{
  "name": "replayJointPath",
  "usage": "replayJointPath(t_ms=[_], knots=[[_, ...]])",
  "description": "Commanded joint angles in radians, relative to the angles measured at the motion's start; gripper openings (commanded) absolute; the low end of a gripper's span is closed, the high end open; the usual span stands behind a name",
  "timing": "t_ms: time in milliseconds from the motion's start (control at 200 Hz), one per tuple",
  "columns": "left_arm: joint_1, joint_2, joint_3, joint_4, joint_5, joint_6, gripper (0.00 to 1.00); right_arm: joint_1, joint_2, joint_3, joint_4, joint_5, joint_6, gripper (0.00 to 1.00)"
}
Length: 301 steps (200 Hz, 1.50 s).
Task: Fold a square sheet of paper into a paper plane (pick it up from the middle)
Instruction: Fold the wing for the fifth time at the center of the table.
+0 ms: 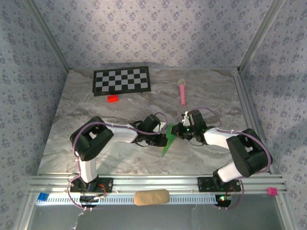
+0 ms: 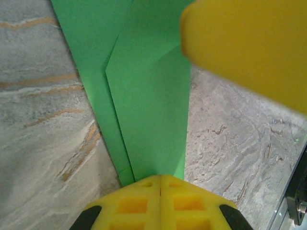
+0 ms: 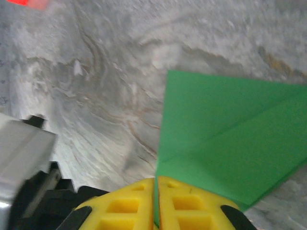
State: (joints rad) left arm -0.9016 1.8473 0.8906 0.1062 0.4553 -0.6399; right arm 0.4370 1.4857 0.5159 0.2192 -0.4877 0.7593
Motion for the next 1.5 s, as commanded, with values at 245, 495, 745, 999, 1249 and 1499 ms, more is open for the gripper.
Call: replayJointPath(t_ms=[245,495,745,999,1249,1499], knots=[[-0.022,0.049,-0.030,-0.204,-0.047,0.006,0.00,-0.021,0.075,-0.058,0.002,0.029,0.005,0.09],[-0.020,-0.057,0.011,-0.265,-0.076,-0.022,0.04,-0.023,0.044,-0.063,-0.046,0.071,-0.002,0.06],[-0.017,-0.130,0.104,-0.290,-0.036,-0.055,0.03,-0.020,0.042,-0.060,-0.040,0.077,0.011,0.05],[-0.023,-0.066,0.148,-0.205,0.066,-0.089,0.02,-0.019,0.047,-0.054,-0.040,0.078,0.020,0.05],[-0.033,0.012,0.209,-0.197,0.084,-0.094,0.02,-0.018,0.050,-0.054,-0.039,0.078,0.024,0.05],[-0.037,0.074,0.247,-0.217,0.057,-0.092,0.02,-0.018,0.053,-0.060,-0.032,0.076,0.028,0.05]])
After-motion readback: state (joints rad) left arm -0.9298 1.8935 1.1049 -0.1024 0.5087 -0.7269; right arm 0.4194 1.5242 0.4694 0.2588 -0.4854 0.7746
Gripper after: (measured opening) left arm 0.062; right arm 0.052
